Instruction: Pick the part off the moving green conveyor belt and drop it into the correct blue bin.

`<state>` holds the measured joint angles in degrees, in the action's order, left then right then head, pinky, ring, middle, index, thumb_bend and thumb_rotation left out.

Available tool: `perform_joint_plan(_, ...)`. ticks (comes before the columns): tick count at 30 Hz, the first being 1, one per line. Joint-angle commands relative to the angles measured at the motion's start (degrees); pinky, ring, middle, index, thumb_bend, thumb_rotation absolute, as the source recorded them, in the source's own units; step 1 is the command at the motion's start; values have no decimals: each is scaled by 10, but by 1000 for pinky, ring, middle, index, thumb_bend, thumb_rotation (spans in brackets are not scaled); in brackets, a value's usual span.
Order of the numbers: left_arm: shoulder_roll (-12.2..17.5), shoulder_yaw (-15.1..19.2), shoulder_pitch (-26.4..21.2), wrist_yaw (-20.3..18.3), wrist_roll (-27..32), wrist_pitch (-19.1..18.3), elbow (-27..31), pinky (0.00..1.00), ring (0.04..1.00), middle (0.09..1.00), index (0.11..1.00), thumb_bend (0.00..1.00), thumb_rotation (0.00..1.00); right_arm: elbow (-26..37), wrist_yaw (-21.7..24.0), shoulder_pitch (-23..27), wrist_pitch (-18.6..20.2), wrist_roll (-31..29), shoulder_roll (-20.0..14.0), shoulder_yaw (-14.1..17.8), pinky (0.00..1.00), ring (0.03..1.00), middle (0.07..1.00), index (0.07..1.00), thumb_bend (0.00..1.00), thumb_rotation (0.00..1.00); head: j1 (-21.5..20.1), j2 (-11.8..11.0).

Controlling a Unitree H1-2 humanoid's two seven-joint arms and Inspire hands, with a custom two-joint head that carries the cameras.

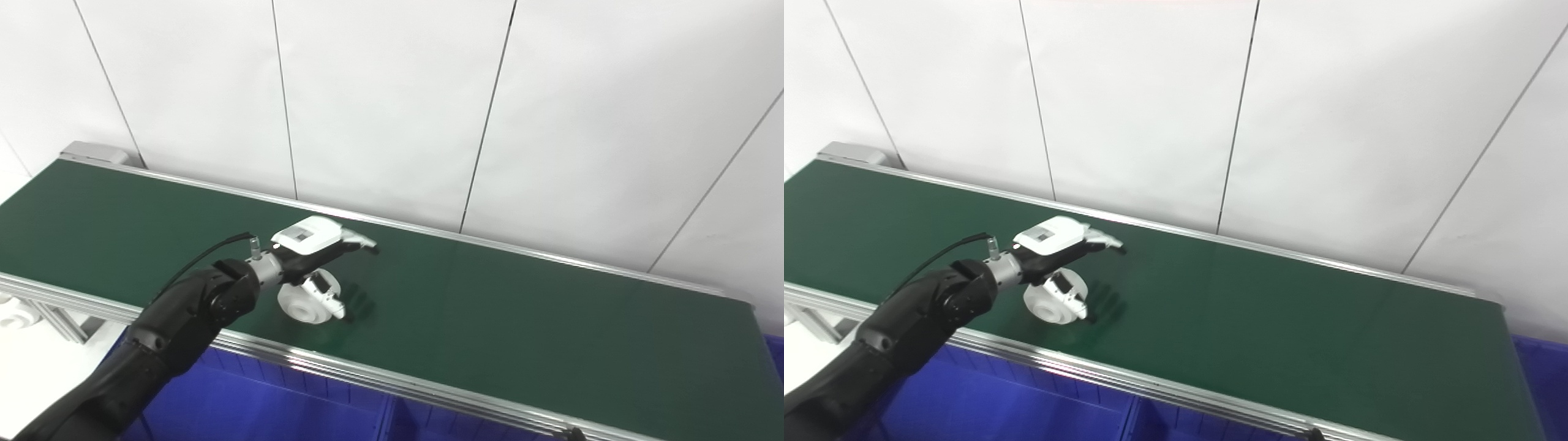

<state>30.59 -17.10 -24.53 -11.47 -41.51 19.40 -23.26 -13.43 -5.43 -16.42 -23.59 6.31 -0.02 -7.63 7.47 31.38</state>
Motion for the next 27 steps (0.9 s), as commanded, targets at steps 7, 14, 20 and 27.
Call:
perform_joint_plan(7,31,-30,-39,-24,-31,-11,-7,878,870,861,837,933,453,30,2,4,-32,3,8,-2,958,965,1000,1000,577,1000,-3,5)
perform_joint_plan(14,38,-32,-33,-54,-25,-17,13,766,797,802,796,978,397,38,3,0,-27,6,10,-1,942,954,1000,999,585,1000,-7,10)
perform_joint_plan(20,15,-26,-14,150,-90,22,-21,507,523,567,563,678,108,43,5,-3,-25,6,10,0,940,957,1000,1000,588,1000,-9,13)
perform_joint_plan(27,-26,1,7,261,-30,71,-50,343,362,451,517,519,0,50,6,-6,-23,9,11,-1,933,956,1000,1000,582,1000,-14,16)
